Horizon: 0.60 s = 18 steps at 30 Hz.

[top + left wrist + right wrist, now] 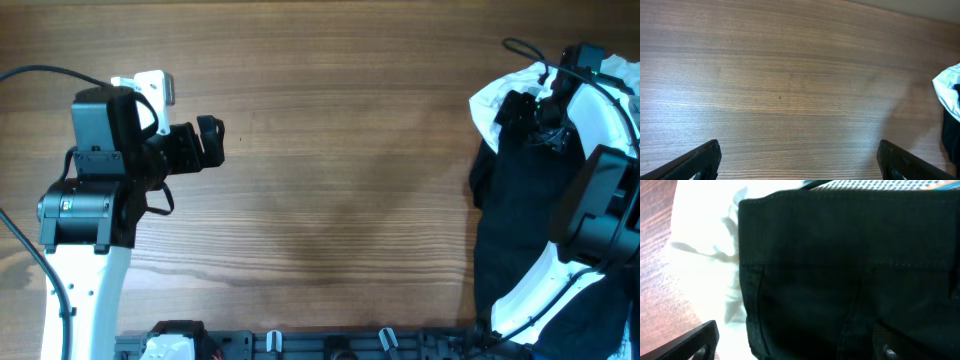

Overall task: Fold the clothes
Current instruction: 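Reach the right gripper to the black shorts on the clothes pile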

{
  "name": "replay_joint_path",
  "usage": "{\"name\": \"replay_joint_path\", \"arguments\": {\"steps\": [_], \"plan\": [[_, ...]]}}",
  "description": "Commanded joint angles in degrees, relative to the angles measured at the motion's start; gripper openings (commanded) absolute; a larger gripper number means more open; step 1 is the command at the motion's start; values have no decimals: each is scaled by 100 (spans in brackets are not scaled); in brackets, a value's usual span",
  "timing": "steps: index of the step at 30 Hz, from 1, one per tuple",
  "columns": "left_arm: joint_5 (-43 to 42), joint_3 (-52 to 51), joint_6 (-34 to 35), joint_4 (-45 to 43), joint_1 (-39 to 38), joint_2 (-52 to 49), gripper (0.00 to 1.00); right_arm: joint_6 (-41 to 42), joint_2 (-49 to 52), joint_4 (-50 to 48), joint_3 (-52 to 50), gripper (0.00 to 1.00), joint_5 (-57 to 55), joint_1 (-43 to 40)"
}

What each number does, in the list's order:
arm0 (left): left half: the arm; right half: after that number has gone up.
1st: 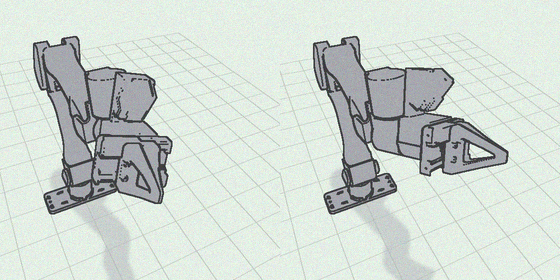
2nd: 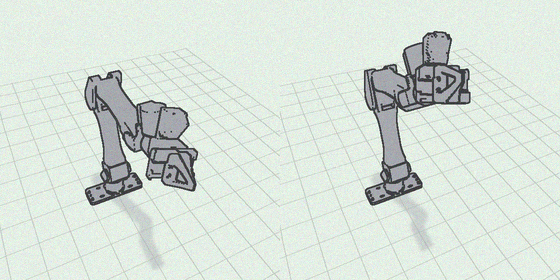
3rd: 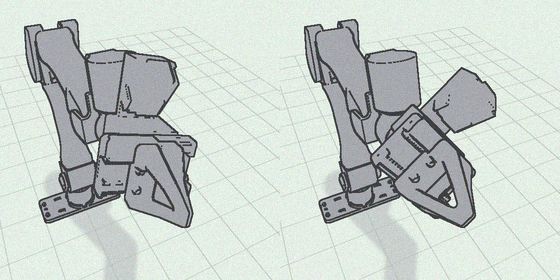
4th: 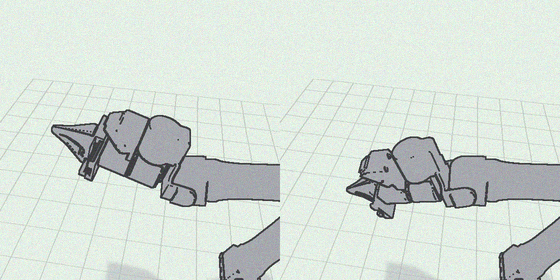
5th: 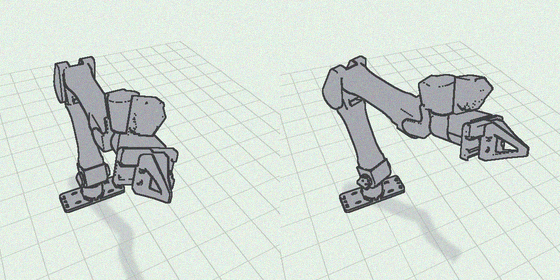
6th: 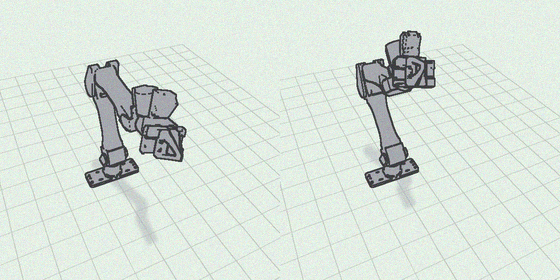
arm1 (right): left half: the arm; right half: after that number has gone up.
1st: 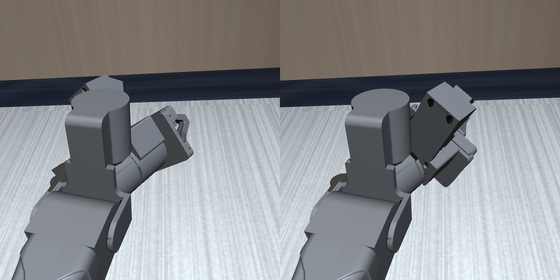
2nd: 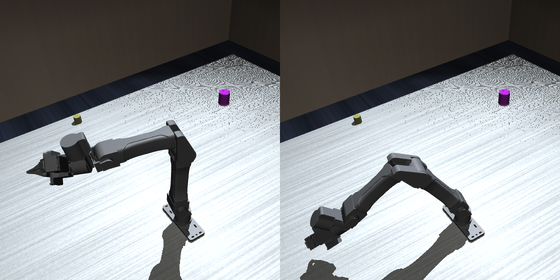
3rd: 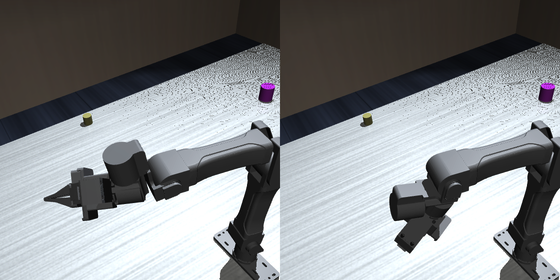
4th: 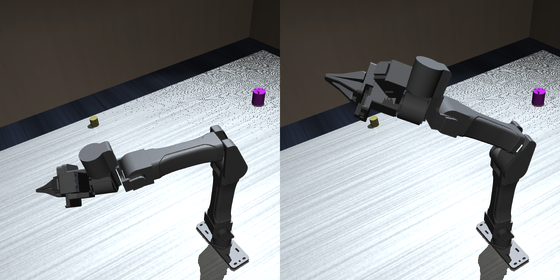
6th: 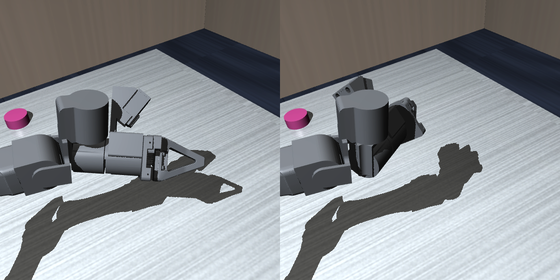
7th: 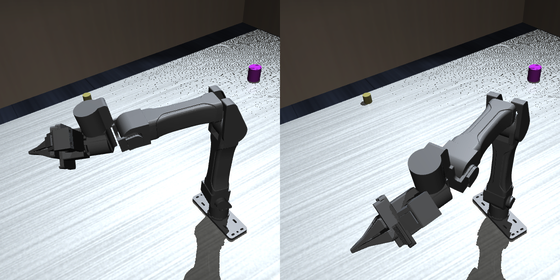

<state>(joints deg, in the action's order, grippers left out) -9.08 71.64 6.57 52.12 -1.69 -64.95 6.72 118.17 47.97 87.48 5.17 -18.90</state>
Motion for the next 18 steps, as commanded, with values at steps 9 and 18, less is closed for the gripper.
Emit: {"name": "replay_joint_path", "arguments": {"steps": [9,18], "plan": [[-92,122,35,-15,48,20,100,-203,-409,-59,81,100,546,55],[-92,122,35,-81,48,20,100,986,-417,-125,79,99,-455,61]]}}
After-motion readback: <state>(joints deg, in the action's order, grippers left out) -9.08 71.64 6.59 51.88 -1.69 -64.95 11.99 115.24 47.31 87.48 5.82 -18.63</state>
